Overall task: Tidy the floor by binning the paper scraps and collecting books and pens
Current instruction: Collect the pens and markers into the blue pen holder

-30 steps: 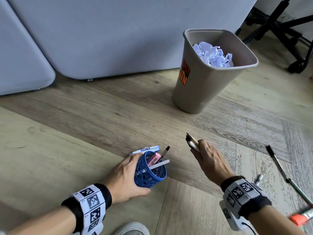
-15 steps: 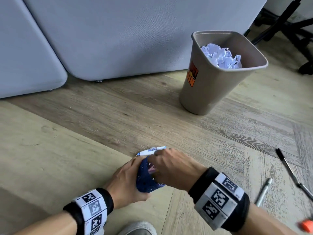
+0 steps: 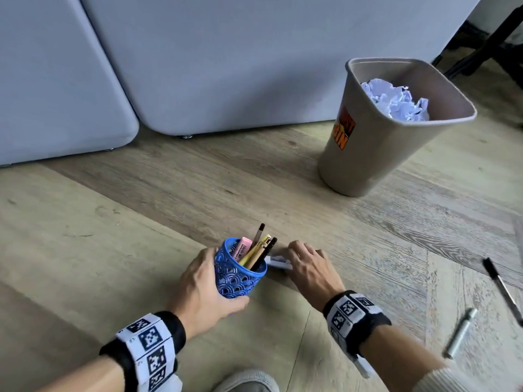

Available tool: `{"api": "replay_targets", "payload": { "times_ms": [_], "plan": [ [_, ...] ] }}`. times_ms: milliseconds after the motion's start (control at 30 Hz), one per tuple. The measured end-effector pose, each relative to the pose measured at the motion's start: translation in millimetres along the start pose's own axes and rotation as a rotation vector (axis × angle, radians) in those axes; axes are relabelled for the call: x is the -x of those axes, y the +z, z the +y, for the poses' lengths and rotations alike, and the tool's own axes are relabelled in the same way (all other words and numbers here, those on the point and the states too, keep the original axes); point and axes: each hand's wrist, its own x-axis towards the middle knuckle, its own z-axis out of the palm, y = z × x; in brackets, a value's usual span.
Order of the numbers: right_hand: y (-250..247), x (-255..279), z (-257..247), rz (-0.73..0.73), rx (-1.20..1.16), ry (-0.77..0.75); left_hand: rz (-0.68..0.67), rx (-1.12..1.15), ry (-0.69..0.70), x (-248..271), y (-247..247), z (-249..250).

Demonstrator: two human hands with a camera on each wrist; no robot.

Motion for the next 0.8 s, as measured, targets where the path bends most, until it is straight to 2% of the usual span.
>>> {"api": "replay_targets", "payload": {
  "times_ms": [67, 167, 233, 367, 467, 500, 567, 633, 667, 733, 800],
  "plan": [
    [-3.8, 11.3, 9.7, 0.123, -0.051, 0.074, 0.031, -0.007, -0.012, -3.9, 2.7, 3.8],
    [-28.4, 29.6, 27.8, 0.312, -0.315, 0.266, 0.012, -0.027, -0.009, -14.2, 11.7, 12.8],
    [-50.6, 45.8, 35.8, 0.401, -0.333, 0.234, -0.058, -0.047, 0.041, -21.7, 23.1, 24.5],
    [-66.7, 76.3, 49.3, 0.233, -0.235, -0.023, -0.151, -0.067, 0.201, -29.7, 49.5, 65.3],
    [-72.3, 106.6, 62.7, 0.211, -0.408, 0.021, -0.266, -0.031, 0.333, -25.8, 76.9, 104.5],
    [-75.3, 118.9, 67.6, 0.233, -0.467, 0.085, -0.301, -0.011, 0.37, -23.6, 86.7, 116.3],
    [-80.9, 145.3, 79.6, 0.372, -0.585, 0.267, -0.356, 0.021, 0.415, -20.7, 105.8, 135.4],
    [-79.9, 172.2, 99.6, 0.493, -0.676, 0.523, -0.384, 0.055, 0.444, -19.2, 122.8, 150.9],
    [-76.2, 185.0, 110.7, 0.489, -0.695, 0.662, -0.388, 0.074, 0.458, -18.9, 129.9, 157.1],
    [-60.7, 208.8, 135.6, 0.346, -0.633, 0.896, -0.389, 0.103, 0.489, -20.3, 143.0, 167.8],
    [-41.8, 225.8, 155.1, 0.091, -0.478, 1.023, -0.396, 0.124, 0.509, -24.9, 153.2, 177.7]
  ]
}}
